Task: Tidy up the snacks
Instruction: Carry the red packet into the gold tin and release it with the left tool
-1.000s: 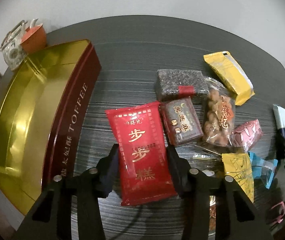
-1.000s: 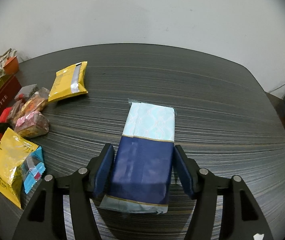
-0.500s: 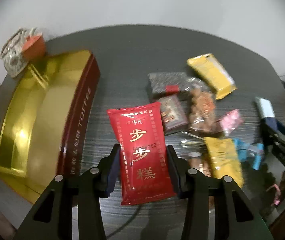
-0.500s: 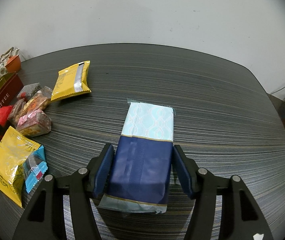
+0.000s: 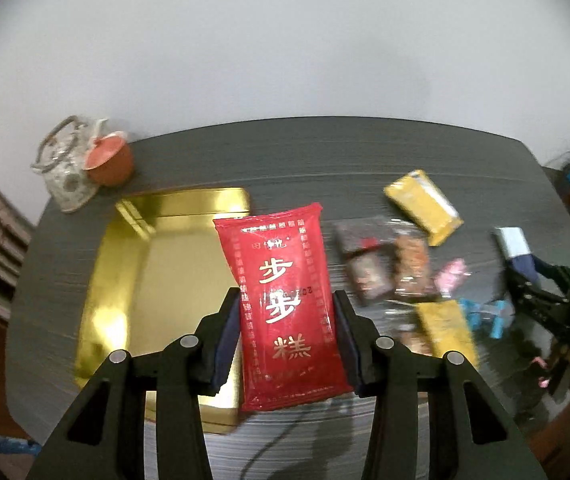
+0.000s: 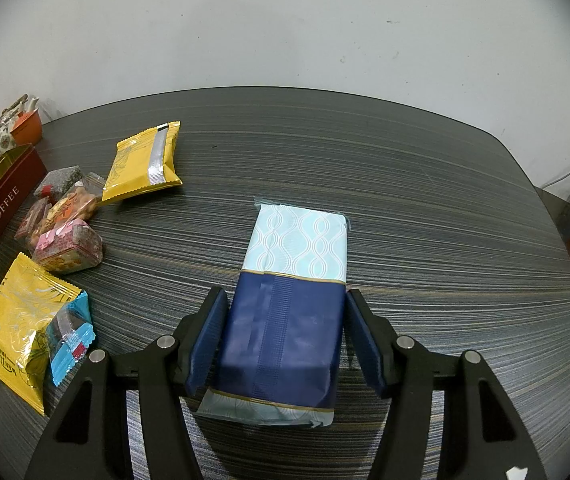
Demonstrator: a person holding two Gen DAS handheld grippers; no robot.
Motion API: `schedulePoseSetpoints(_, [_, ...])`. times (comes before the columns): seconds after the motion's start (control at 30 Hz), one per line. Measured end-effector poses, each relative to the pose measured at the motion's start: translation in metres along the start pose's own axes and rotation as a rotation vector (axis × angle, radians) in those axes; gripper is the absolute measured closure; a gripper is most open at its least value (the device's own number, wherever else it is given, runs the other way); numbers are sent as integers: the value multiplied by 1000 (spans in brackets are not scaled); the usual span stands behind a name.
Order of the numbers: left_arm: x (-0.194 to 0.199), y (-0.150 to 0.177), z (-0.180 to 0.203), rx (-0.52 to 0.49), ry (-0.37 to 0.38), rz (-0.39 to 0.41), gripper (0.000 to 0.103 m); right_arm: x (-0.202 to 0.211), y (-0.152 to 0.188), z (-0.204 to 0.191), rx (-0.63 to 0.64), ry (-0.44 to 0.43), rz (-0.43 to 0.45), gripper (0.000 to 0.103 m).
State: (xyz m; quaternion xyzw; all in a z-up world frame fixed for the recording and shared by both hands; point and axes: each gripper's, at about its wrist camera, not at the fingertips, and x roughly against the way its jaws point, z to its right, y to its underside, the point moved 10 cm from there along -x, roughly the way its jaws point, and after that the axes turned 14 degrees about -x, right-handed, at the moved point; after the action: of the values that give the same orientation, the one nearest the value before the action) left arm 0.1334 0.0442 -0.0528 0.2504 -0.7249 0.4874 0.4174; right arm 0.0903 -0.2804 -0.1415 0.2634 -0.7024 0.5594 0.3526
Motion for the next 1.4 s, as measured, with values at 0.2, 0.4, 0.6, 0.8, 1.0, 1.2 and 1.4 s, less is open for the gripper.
schedulePoseSetpoints(0.2, [-16, 15, -52, 39, -52, -44, 58, 0, 0, 0, 0, 0, 0, 46])
schedulePoseSetpoints(0.4, [-47, 34, -82, 60, -42, -100, 58, 0, 0, 0, 0, 0, 0, 46])
schedulePoseSetpoints(0.6, [-80, 57, -104, 93, -46, -169, 58, -1, 1, 0, 0, 0, 0, 46])
schedulePoseSetpoints(0.8, [-100, 73, -118, 116, -62, -217, 57, 0, 1, 0, 0, 0, 0, 46])
schedulePoseSetpoints(1.0, [-110, 82, -122, 136, -60, -238, 57, -1, 1, 0, 0, -1, 0, 46])
schedulePoseSetpoints(1.2, [-109, 81, -122, 107, -76, -214, 55, -1, 1, -1, 0, -1, 0, 46])
schedulePoseSetpoints(1.4, [-86, 69, -114, 76, -106, -150, 41, -2, 1, -1, 0, 0, 0, 46])
